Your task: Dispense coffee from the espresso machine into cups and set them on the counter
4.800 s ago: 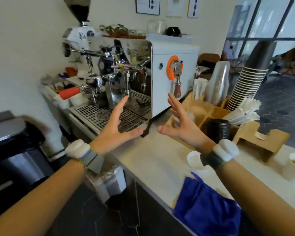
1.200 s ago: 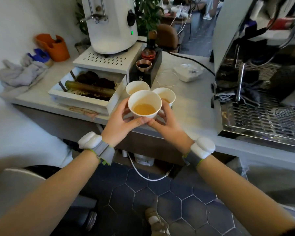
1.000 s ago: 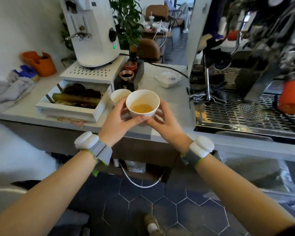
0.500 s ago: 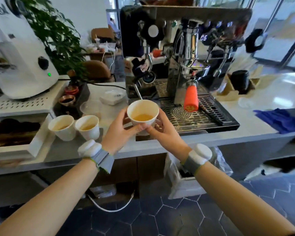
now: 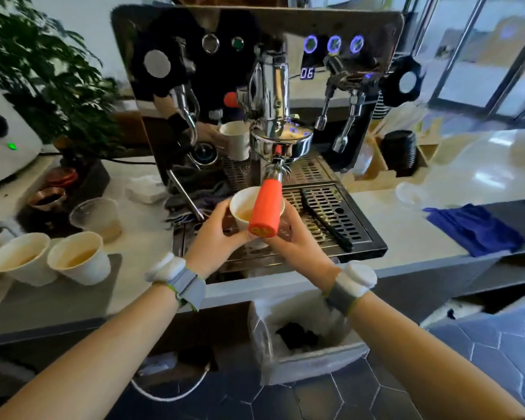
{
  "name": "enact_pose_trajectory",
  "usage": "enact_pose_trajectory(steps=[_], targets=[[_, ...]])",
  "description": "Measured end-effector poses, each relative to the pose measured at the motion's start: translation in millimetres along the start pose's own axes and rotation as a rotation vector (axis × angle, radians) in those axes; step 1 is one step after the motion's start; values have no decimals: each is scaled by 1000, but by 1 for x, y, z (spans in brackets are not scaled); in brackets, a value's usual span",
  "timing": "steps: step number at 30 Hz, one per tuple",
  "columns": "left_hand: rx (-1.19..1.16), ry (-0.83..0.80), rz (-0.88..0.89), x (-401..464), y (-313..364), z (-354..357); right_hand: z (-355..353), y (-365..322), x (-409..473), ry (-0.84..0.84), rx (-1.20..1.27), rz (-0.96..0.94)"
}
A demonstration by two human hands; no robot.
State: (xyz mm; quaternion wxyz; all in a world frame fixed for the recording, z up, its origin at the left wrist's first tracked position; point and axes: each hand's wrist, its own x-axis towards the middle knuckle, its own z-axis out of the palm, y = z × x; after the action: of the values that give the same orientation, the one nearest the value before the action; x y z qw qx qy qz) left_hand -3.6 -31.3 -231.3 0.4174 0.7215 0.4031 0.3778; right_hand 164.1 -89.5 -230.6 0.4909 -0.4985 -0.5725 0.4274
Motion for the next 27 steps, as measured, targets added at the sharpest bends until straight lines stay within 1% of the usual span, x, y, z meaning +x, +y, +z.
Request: enact_pose_trajectory(steps=[4,10,12,16,20,23,27], targets=[[28,8,-30,17,-4,16,-22,11,13,-3,3,-15],[-10,33,-86,25,-10,33,-37,23,18,-41,2,-4],[-7,82,-88,20,-6,37,-39,26,17,-58,9,6],[17,119,-90,17,-2,41,-42,26,15,-65,24,10],[51,49,-127,17,-4,34,-38,22,13,-31,31,38],[29,-42,-127,19,-2,29,-40,20,10,4,-2,23],[-11,-132,-170,13,0,13,-50,14,9,17,-16,59]])
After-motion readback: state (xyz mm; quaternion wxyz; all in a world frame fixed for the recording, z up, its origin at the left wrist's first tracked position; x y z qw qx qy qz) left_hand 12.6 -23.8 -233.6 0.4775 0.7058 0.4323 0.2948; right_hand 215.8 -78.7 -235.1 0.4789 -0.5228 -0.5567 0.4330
